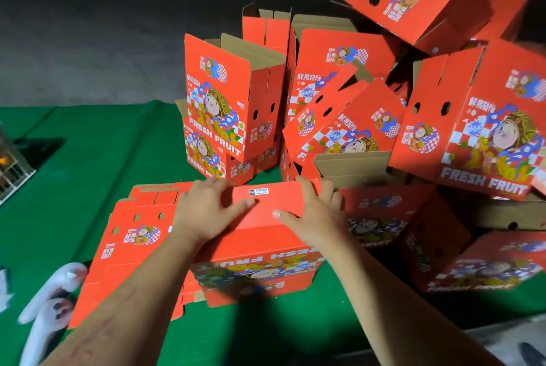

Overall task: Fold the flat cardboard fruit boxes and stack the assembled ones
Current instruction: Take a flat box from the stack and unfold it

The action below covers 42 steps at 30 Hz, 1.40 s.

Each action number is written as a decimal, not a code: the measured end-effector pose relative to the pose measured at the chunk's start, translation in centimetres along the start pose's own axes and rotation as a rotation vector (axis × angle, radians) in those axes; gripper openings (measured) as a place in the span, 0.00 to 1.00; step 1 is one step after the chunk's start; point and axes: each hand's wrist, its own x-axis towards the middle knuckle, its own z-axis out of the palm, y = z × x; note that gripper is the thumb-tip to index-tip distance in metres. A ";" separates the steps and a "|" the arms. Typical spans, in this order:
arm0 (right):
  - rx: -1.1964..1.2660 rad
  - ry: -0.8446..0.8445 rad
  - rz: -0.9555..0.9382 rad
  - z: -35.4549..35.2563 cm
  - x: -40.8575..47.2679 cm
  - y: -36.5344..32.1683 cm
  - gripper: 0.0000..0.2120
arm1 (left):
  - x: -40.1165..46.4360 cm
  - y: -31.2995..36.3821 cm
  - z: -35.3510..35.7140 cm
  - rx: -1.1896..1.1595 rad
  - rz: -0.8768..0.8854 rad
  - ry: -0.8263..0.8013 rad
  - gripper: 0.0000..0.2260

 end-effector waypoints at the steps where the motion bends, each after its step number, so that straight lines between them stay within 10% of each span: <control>1: 0.078 0.004 0.018 0.0 0.0 0.0 0.46 | -0.1 -0.4 0.1 -0.134 -0.108 0.076 0.33; 5: 0.477 0.013 0.217 -0.6 0.1 0.5 0.40 | -2.2 -1.0 -0.7 -0.832 -0.804 -0.101 0.33; 7: 0.528 -0.092 0.277 -1.5 0.5 1.1 0.35 | -4.3 -0.4 -1.4 -1.308 -0.893 -0.412 0.25; 12: 0.576 0.013 0.185 -2.7 -0.9 2.1 0.27 | -9.0 2.3 -2.5 -1.568 -0.888 -0.454 0.16; 17: 0.704 0.219 0.219 -5.2 -2.4 -0.2 0.13 | -9.9 2.2 -6.8 -1.437 -0.587 -0.128 0.18; 21: 1.041 0.414 0.059 -8.0 -3.8 -1.5 0.17 | -9.6 2.4 -8.2 -1.767 -0.434 0.230 0.29; 26: 1.117 0.381 -0.148 -7.5 -5.1 -0.3 0.24 | -9.9 2.5 -6.7 -1.555 -0.726 -0.224 0.20; 31: 1.064 0.341 -0.226 -7.0 -5.5 2.4 0.25 | -10.8 4.1 -4.1 -1.620 -0.659 0.066 0.23; 42: 0.492 0.879 -0.280 -9.2 0.9 12.3 0.25 | -1.6 12.0 -2.5 -1.086 0.199 0.209 0.34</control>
